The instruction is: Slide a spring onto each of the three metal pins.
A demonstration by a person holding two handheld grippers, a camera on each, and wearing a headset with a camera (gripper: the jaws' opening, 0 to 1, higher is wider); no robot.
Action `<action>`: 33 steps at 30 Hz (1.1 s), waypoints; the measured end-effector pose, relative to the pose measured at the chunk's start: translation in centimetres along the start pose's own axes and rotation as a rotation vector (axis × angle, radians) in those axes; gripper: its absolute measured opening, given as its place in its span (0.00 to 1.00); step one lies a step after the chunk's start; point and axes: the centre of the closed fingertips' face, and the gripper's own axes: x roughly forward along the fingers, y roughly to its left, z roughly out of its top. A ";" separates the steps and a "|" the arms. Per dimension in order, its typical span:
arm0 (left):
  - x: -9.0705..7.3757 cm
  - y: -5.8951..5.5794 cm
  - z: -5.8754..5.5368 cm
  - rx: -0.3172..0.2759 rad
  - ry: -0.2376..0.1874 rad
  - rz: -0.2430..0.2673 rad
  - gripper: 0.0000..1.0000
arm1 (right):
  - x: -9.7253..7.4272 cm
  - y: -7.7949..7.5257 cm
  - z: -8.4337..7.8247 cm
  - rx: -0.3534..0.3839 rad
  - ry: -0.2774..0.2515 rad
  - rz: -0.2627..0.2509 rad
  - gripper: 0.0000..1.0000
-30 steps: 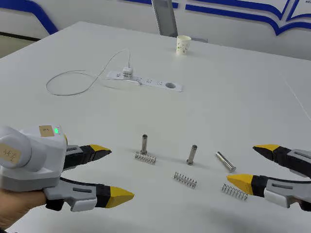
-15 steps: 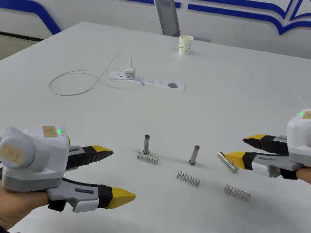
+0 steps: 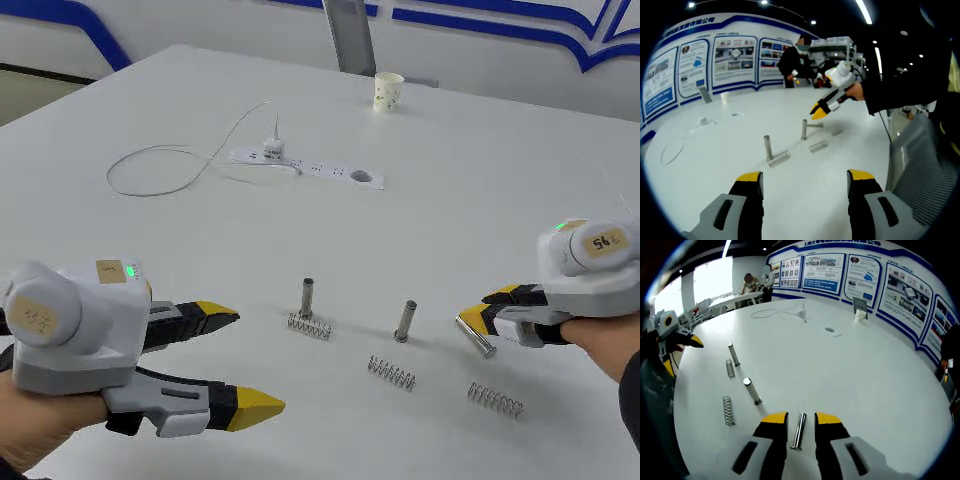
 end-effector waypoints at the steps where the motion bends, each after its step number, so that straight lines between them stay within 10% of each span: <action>1: 0.0 0.0 0.0 0.000 0.001 0.000 0.69 | 0.3 0.0 -0.3 0.004 0.014 0.002 0.21; 33: 0.1 0.2 -0.2 -0.010 0.005 0.001 0.67 | 2.8 -0.4 -1.8 0.051 0.119 0.002 0.10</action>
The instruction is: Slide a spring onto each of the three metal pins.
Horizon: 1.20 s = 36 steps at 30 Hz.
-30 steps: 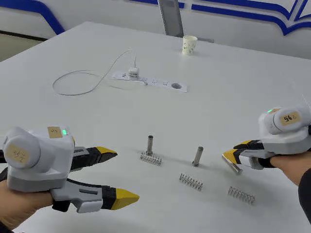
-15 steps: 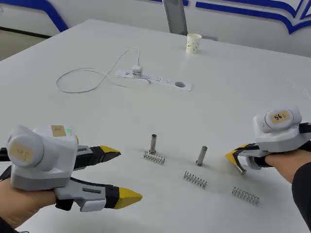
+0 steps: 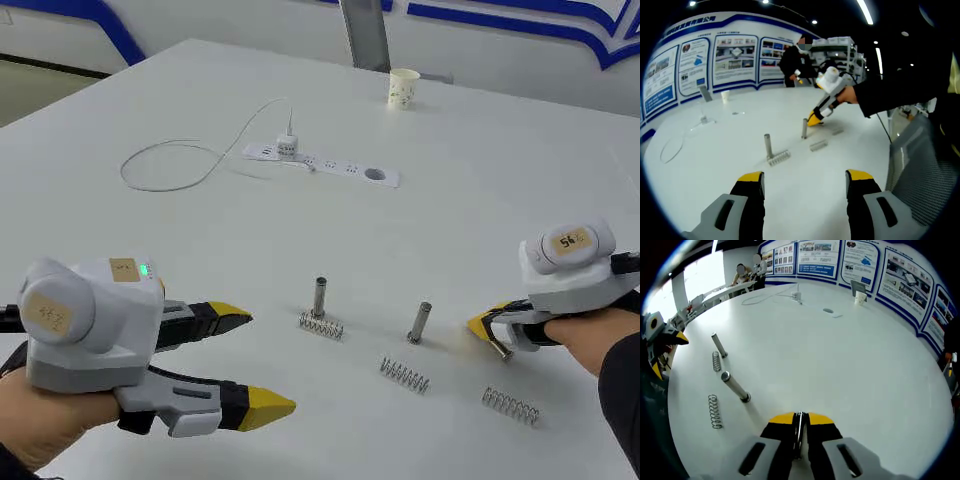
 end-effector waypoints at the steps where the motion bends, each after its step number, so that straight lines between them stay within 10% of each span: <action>1: 0.0 0.0 0.0 0.001 0.001 0.000 0.67 | 0.0 0.0 0.0 0.007 0.001 0.002 0.10; 16: -0.1 0.1 0.0 -0.003 -0.001 0.003 0.67 | 0.1 0.0 -0.2 0.065 0.003 0.009 0.09; 36: 0.0 -0.2 0.2 0.013 -0.002 -0.005 0.66 | -3.9 0.9 0.7 0.070 -0.080 -0.017 0.09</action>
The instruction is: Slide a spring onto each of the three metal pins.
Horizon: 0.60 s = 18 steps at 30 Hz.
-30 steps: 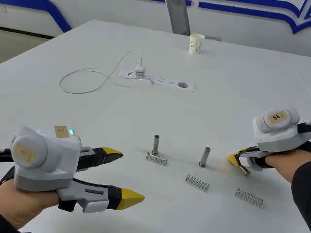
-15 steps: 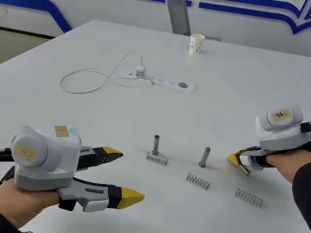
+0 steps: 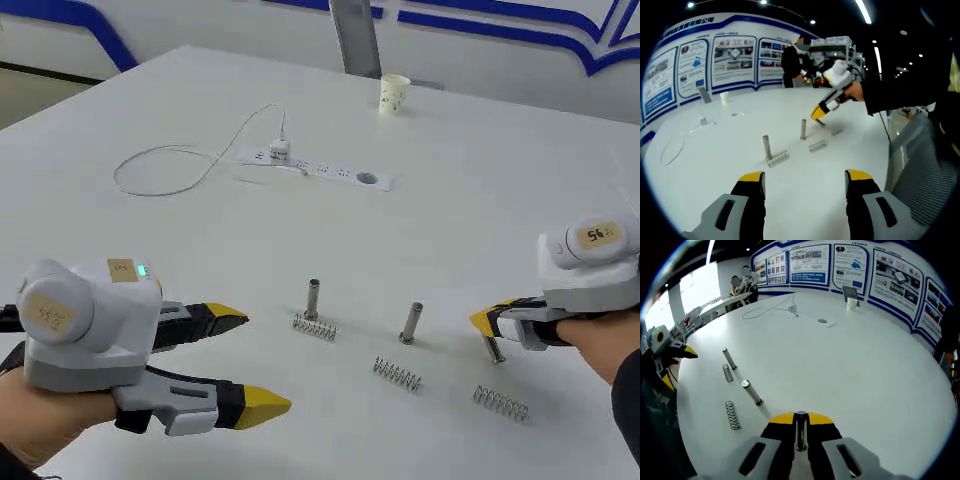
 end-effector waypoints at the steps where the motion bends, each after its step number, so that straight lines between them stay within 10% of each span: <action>1: 0.0 0.0 0.0 0.001 0.001 0.000 0.66 | -0.1 0.0 0.0 -0.001 -0.002 -0.001 0.09; 18: -0.1 -0.3 0.2 0.011 0.000 -0.006 0.65 | -1.9 0.5 -0.3 -0.011 -0.051 -0.019 0.09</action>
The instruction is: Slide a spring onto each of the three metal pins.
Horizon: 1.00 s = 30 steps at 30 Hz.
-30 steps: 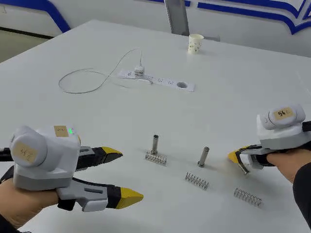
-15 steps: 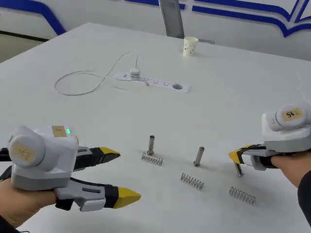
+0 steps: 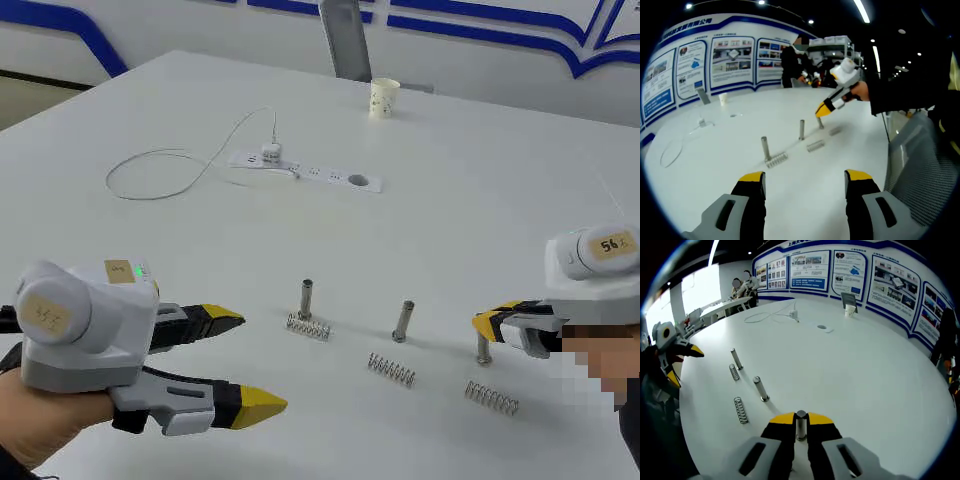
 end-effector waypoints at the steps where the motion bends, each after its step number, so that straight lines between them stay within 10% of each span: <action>1: 0.0 0.0 0.0 -0.001 -0.001 0.000 0.65 | -0.1 0.0 0.0 0.000 -0.001 0.000 0.09; 30: -0.2 0.0 0.3 0.011 -0.004 0.003 0.65 | -0.7 0.2 -0.4 -0.015 -0.020 -0.008 0.10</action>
